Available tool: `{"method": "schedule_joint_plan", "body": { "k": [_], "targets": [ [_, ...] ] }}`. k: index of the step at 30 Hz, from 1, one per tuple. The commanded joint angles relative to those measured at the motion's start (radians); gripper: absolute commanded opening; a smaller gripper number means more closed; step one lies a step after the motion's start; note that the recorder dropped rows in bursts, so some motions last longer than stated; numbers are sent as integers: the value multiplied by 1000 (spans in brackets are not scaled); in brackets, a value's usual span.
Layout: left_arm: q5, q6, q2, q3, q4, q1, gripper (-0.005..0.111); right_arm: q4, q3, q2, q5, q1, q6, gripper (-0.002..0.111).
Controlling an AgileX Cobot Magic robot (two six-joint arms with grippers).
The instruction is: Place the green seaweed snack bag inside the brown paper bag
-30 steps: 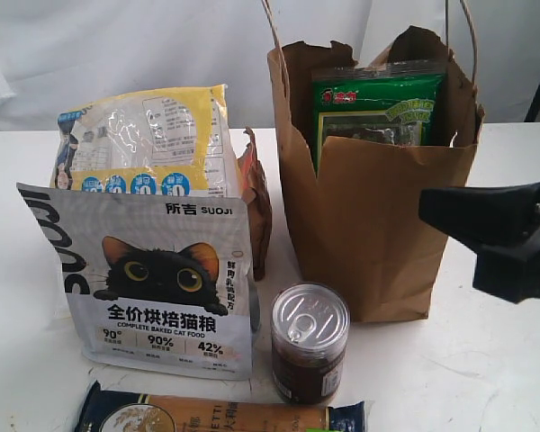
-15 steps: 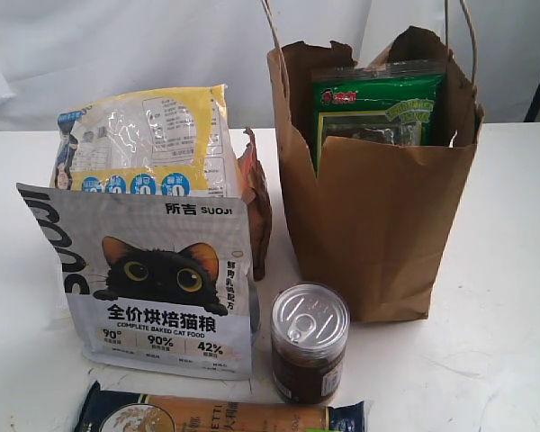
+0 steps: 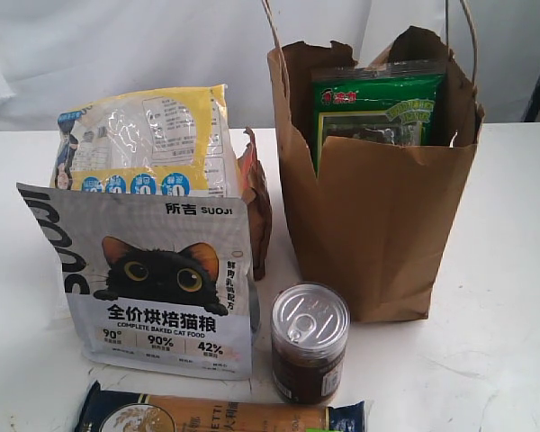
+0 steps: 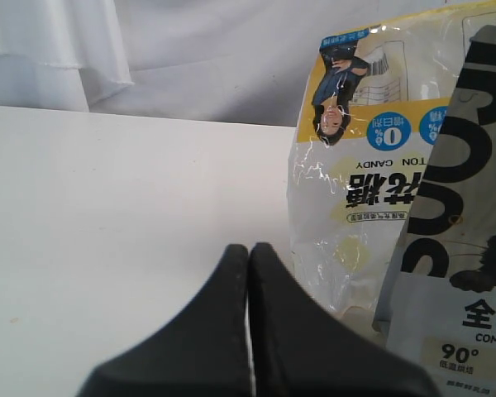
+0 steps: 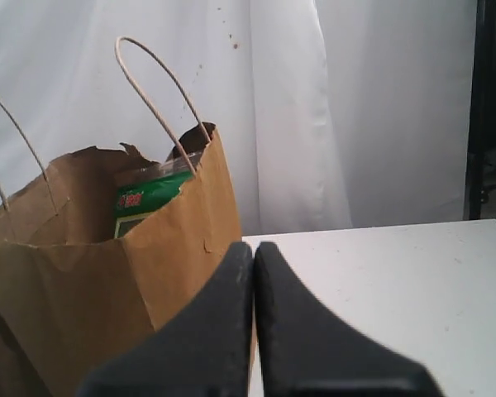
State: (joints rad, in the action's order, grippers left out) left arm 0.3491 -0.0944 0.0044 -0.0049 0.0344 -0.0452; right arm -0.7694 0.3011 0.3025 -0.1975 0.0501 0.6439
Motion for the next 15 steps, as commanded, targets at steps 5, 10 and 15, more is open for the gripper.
{"method": "schedule_joint_plan", "body": {
  "k": [5,10,15],
  "targets": [
    [-9,-1,-4,5,2,-5,0,30,-40,-17,14,5,14,0],
    [-9,-1,-4,5,2,-5,0,356,-107,-83,1,5,-324,0],
    [-9,-1,-4,5,2,-5,0,602,-145,-159,-77,5,-544,0]
  ]
}}
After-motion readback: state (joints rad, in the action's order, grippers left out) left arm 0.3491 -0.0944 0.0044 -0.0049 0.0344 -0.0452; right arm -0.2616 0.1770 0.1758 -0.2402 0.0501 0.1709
